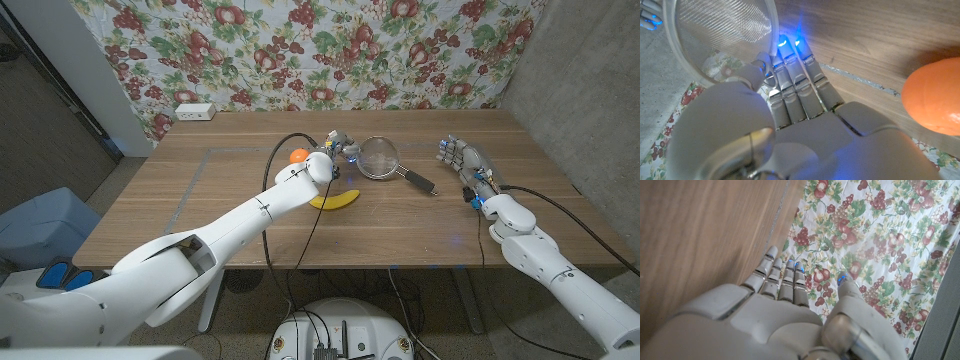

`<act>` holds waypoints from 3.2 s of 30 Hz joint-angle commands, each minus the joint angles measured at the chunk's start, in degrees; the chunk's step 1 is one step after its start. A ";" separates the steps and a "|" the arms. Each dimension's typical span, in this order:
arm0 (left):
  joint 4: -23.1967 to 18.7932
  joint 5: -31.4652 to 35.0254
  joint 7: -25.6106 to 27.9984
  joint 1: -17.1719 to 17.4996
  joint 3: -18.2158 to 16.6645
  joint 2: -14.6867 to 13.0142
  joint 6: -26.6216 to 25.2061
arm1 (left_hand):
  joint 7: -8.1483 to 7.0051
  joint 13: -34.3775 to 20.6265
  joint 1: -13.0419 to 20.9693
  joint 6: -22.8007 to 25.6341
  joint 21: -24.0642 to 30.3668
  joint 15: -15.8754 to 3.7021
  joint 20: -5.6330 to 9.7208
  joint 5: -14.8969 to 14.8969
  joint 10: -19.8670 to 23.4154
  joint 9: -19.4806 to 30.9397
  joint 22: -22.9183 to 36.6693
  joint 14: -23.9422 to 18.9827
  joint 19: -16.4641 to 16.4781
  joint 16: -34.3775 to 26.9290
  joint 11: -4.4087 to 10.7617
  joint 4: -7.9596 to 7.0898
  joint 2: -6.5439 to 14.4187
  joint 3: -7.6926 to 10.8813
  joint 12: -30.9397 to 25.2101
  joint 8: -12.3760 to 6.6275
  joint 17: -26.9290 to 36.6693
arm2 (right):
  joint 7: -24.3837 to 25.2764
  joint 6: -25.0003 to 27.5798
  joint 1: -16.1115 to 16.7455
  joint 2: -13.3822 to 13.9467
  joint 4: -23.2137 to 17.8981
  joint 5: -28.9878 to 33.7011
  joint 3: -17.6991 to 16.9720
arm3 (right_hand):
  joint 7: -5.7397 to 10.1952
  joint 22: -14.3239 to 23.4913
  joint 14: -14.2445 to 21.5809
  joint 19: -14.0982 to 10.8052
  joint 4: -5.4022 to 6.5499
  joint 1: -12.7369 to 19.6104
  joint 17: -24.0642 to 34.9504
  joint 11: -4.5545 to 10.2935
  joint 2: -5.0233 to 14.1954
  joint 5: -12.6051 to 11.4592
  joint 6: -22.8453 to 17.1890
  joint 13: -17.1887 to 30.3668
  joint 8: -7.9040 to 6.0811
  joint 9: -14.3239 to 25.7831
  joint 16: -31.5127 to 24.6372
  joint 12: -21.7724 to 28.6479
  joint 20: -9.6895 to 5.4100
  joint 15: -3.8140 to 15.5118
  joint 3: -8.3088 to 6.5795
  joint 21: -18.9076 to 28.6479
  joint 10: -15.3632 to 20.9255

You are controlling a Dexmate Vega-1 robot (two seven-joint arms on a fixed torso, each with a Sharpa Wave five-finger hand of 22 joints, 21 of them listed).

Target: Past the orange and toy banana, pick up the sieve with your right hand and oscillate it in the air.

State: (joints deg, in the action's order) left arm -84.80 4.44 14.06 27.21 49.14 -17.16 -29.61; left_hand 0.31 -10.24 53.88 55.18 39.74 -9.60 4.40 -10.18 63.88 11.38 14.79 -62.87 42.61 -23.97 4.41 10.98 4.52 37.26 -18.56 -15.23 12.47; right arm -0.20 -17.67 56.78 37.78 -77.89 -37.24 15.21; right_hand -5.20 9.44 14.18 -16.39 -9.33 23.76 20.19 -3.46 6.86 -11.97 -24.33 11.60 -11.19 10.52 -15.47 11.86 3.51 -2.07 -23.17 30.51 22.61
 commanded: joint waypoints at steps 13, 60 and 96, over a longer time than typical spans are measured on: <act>1.22 -3.09 -2.66 -5.21 0.95 0.36 -3.21 | 5.21 -0.29 3.73 5.64 1.07 -3.54 2.67 -0.37 3.76 0.19 0.44 -1.84 -0.01 0.08 3.01 0.00 2.45 -0.54 0.32 0.52 -0.12 | 1.06 17.22 2.78 12.75 -12.98 1.01 -0.24 | 0.43 0.38 1.02 -0.99 0.18 -0.12 -0.02 0.40 -0.46 -0.09 0.09 0.30 -0.07 0.31 -0.46 -0.01 0.48 -0.26 0.46 -0.42 0.12; 1.69 -5.76 -5.42 -9.13 1.26 0.96 -6.57 | 5.35 -0.36 4.68 6.33 3.14 -3.39 2.57 -0.55 4.30 0.35 0.69 -2.12 -0.79 0.52 2.94 -0.24 2.53 -1.58 1.33 1.77 -0.46 | -11.34 38.77 -5.91 25.63 -24.67 -0.03 4.68 | 0.81 0.49 0.99 -1.58 0.35 0.06 0.23 0.49 -0.03 -0.18 0.71 0.40 0.00 0.36 -0.68 -0.06 0.22 0.01 0.59 -1.77 -0.09; 8.04 -9.39 -13.94 -17.92 6.02 3.49 -12.55 | 5.92 -0.41 5.20 6.71 4.83 -3.14 2.28 -0.76 4.88 0.43 0.67 -2.68 -1.00 0.75 2.30 -0.36 2.50 -2.20 2.01 2.65 -0.69 | -20.29 46.99 -16.33 25.22 -25.19 6.16 12.98 | 1.41 0.93 11.11 -8.96 -0.82 6.89 1.50 1.33 0.08 -0.97 0.36 0.67 -0.71 0.46 -5.78 0.84 -0.68 2.34 -1.09 -1.00 2.31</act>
State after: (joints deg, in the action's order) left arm -78.59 -4.35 1.58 10.99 54.18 -14.39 -41.92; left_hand 0.44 -10.67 56.61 55.92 44.17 -9.64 4.09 -10.63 65.41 11.62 15.30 -63.72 41.87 -23.28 4.10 10.71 4.08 35.24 -16.78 -12.61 11.62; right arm -17.85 26.55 43.54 63.35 -102.79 -33.16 25.70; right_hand -4.18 10.02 23.83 -24.15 -10.12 29.25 21.24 -2.32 6.90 -12.73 -23.31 12.02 -11.33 10.79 -20.43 12.14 2.90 0.07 -23.66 29.04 23.78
